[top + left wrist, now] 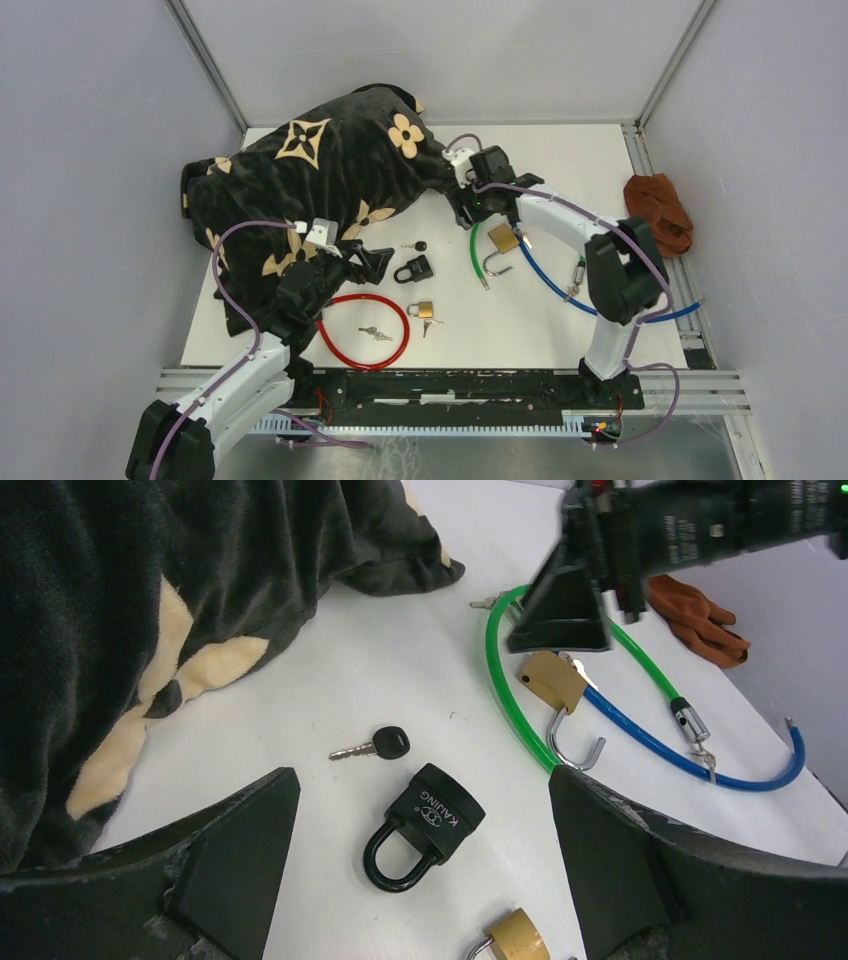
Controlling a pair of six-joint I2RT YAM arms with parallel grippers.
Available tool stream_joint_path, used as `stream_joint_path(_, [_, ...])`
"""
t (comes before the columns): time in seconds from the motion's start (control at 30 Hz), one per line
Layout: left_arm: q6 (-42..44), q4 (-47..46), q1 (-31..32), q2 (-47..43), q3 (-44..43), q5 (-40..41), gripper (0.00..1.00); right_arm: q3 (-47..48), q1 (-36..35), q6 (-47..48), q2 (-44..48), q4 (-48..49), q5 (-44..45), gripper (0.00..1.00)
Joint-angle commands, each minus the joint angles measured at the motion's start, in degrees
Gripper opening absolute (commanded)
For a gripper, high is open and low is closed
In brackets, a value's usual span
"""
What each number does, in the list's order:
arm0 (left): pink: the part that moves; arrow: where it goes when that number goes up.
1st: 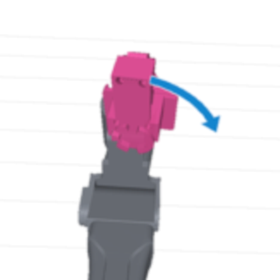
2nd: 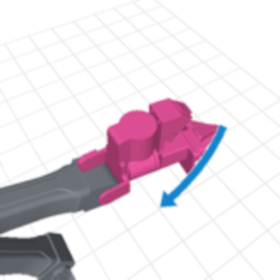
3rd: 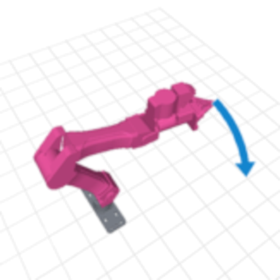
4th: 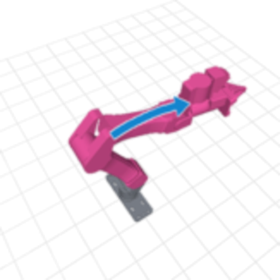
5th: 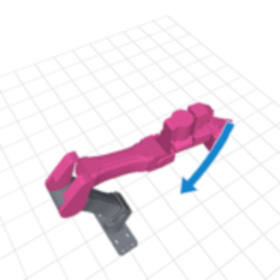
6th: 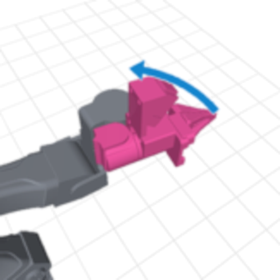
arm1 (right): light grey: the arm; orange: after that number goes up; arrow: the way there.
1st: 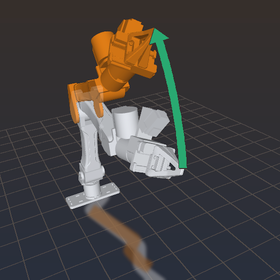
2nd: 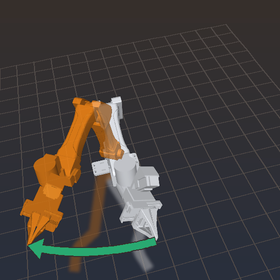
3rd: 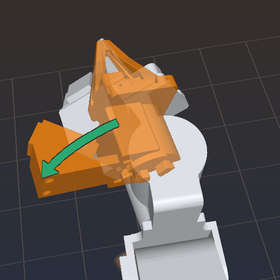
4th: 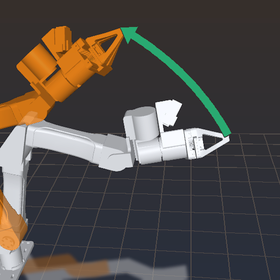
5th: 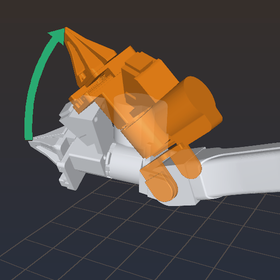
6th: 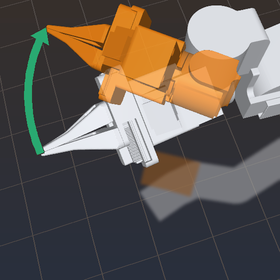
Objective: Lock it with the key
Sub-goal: Place the key at the center of the board, then pick up the lock from the center of the board.
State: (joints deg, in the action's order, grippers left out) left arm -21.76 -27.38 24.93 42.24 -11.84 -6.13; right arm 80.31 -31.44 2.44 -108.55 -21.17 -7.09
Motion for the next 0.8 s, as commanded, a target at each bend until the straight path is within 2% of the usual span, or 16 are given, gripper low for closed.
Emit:
stream_joint_path(0.0, [-4.1, -2.9, -0.6, -1.1, 0.8, -0.2, 1.00, -7.9, 4.7, 3.3, 7.7, -7.9, 11.9, 0.68])
stream_joint_path(0.07, [-4.8, -2.6, -0.6, -1.3, 1.1, -0.4, 1.00, -10.3, 6.3, 2.9, 8.3, -7.7, 9.7, 0.74])
stream_joint_path(0.2, [-5.1, -2.6, -0.8, -2.0, 1.6, -0.9, 1.00, -9.8, 6.6, 3.0, 6.3, -7.5, 10.1, 0.76])
stream_joint_path(0.4, [-4.6, -2.7, -1.2, -2.5, 1.7, -1.0, 1.00, -5.7, 6.5, 5.9, 2.0, -8.3, 11.8, 0.72])
stream_joint_path(0.5, [-4.6, -2.9, -1.4, -2.4, 1.8, -1.1, 1.00, -4.4, 6.3, 9.1, 0.6, -9.1, 9.3, 0.64])
stream_joint_path(0.77, [-4.6, -2.9, -1.8, -1.5, 1.9, -1.7, 0.99, -2.6, 6.3, 11.5, -2.7, -10.3, 11.7, 0.68])
